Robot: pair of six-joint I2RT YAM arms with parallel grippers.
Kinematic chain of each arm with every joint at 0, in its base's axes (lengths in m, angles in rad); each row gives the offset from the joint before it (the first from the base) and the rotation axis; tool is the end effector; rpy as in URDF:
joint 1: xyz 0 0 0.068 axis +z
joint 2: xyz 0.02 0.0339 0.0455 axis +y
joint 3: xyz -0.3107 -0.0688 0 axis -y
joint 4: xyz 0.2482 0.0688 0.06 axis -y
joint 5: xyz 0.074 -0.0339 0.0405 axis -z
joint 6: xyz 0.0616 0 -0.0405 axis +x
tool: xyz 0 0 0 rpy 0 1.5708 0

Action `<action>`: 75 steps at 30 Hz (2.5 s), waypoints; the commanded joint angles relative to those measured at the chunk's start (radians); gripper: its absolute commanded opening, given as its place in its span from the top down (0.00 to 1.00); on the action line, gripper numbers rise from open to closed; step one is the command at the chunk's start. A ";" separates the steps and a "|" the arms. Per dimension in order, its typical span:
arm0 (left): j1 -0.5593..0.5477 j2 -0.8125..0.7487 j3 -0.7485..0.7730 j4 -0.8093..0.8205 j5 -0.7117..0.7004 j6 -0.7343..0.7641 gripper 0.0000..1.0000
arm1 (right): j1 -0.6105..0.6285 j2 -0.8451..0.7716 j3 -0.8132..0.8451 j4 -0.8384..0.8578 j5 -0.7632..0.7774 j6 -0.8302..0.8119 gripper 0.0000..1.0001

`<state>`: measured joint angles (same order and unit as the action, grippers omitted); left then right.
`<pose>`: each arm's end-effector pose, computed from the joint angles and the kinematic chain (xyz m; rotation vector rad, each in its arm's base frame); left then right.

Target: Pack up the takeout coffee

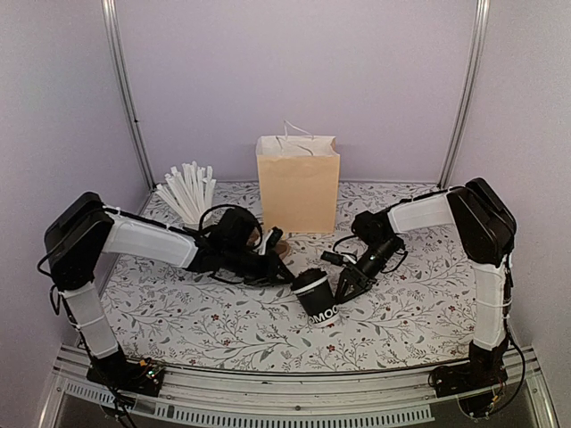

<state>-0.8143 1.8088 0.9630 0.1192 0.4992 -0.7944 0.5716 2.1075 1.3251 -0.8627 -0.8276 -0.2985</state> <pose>0.2521 -0.3100 0.1844 0.3227 2.5904 -1.2976 0.3023 0.2484 0.1327 1.1074 -2.4882 -1.1710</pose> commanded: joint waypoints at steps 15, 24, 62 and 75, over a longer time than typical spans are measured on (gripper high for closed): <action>-0.125 -0.028 0.120 -0.611 -0.342 0.038 0.87 | 0.002 -0.256 -0.052 0.048 0.170 -0.030 0.59; -0.168 -0.247 0.050 -0.493 -0.441 -0.006 0.35 | 0.002 -0.408 -0.055 0.074 0.145 -0.072 0.50; -0.206 0.239 0.310 -0.088 -0.081 -0.122 0.14 | -0.047 -0.559 -0.101 0.159 0.204 -0.077 0.40; -0.205 0.070 0.189 0.023 -0.034 0.162 0.26 | -0.111 -0.607 -0.057 0.116 0.093 -0.138 0.40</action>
<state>-1.0260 1.9785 1.2083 0.0498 0.4400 -0.7856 0.4843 1.5379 1.2301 -0.7185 -0.6403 -0.3908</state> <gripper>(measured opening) 0.743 0.601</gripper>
